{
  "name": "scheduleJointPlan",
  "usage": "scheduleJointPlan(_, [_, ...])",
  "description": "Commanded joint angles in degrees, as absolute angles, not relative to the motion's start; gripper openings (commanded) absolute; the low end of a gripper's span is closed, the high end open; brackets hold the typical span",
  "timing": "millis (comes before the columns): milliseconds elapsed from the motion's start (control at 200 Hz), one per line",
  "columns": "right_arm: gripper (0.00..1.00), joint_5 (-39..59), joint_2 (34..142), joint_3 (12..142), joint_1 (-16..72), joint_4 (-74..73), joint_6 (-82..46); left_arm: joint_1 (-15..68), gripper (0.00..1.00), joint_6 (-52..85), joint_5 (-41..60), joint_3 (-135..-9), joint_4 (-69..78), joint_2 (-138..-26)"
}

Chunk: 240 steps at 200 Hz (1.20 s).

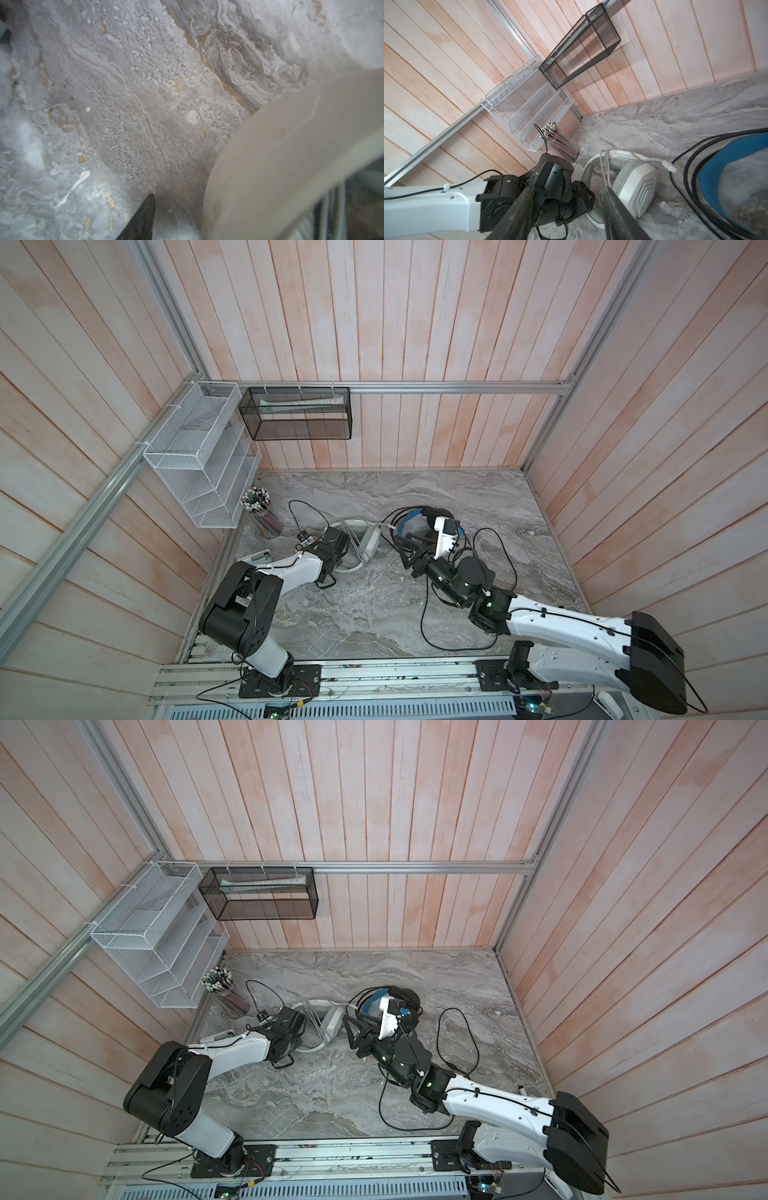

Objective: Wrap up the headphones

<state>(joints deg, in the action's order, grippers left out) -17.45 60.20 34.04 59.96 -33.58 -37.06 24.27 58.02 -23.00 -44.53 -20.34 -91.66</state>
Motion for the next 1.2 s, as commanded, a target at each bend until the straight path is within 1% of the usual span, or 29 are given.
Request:
scheduleJointPlan(0, [0.59, -22.41, 54.93, 36.01, 60.17, -21.1, -31.44, 23.91, 0.6, 55.08, -24.33, -46.43, -24.65, -87.72])
scheduleJointPlan(150, [0.67, -28.01, 47.62, 36.76, 60.13, -11.83, -29.02, 23.82, 0.72, 51.94, -23.55, -48.77, -26.99, -81.55])
scheduleJointPlan(165, [0.68, -28.47, 46.96, 36.86, 60.12, -10.85, -28.7, 23.82, 0.75, 51.33, -23.3, -49.03, -27.06, -80.84])
scheduleJointPlan(190, [0.7, -29.25, 46.06, 36.96, 60.12, -9.25, -28.26, 23.82, 0.83, 50.78, -23.0, -49.3, -27.6, -79.64])
scheduleJointPlan(245, [0.74, -31.28, 43.95, 37.3, 60.11, -5.52, -27.72, 23.73, 0.9, 49.47, -22.13, -50.03, -28.83, -76.8])
scheduleJointPlan(315, [0.75, -33.25, 41.45, 37.46, 60.05, -1.02, -26.32, 23.64, 0.92, 46.85, -20.04, -50.36, -30.0, -72.26])
scheduleJointPlan(370, [0.8, -35.26, 39.08, 37.61, 60.14, 2.88, -26.07, 23.64, 0.96, 45.4, -18.37, -50.11, -31.44, -67.84])
scheduleJointPlan(430, [0.84, -37.37, 36.47, 37.91, 60.12, 7.76, -26.61, 23.64, 0.98, 43.27, -15.29, -49.86, -32.75, -62.68])
scheduleJointPlan(500, [0.86, -38.98, 33.02, 38.19, 60.04, 12.95, -26.95, 23.73, 0.99, 40.96, -11.09, -49.57, -33.85, -56.43])
scheduleJointPlan(580, [0.93, -41.49, 28.49, 37.6, 60.03, 17.37, -28.45, 23.88, 0.98, 40.44, -7.02, -50.52, -34.88, -50.48])
scheduleJointPlan(640, [1.0, -43.48, 24.93, 36.25, 60.1, 19.16, -30.13, 24.06, 0.98, 40.98, -4.72, -52.7, -35.9, -48.73])
scheduleJointPlan(655, [1.0, -43.8, 24.24, 35.84, 60.04, 19.23, -30.3, 24.15, 0.99, 41.04, -3.91, -53.41, -36.02, -48.77])
scheduleJointPlan(705, [1.0, -44.5, 21.42, 34.26, 60.03, 18.95, -30.65, 24.74, 0.99, 41.25, -1.52, -56.02, -36.8, -50.33])
scheduleJointPlan(750, [1.0, -45.11, 19.32, 33.05, 60.03, 18.81, -31.31, 26.5, 0.99, 42.14, -1.72, -58.96, -37.78, -52.79])
scheduleJointPlan(870, [1.0, -45.44, 16.25, 31.5, 60.04, 19.03, -32.04, 36.83, 0.99, 42.27, -9.49, -67.13, -38.4, -61.37])
scheduleJointPlan(925, [1.0, -45.88, 15.68, 31.6, 60.03, 20.12, -32.54, 39.81, 0.99, 41.75, -11.73, -70.99, -39.05, -66.61])
scheduleJointPlan(1195, [1.0, -45.35, 11.76, 29.14, 60.07, 22.73, -35.54, 42.2, 0.99, 39.76, -4.94, -92.0, -40.29, -92.61])
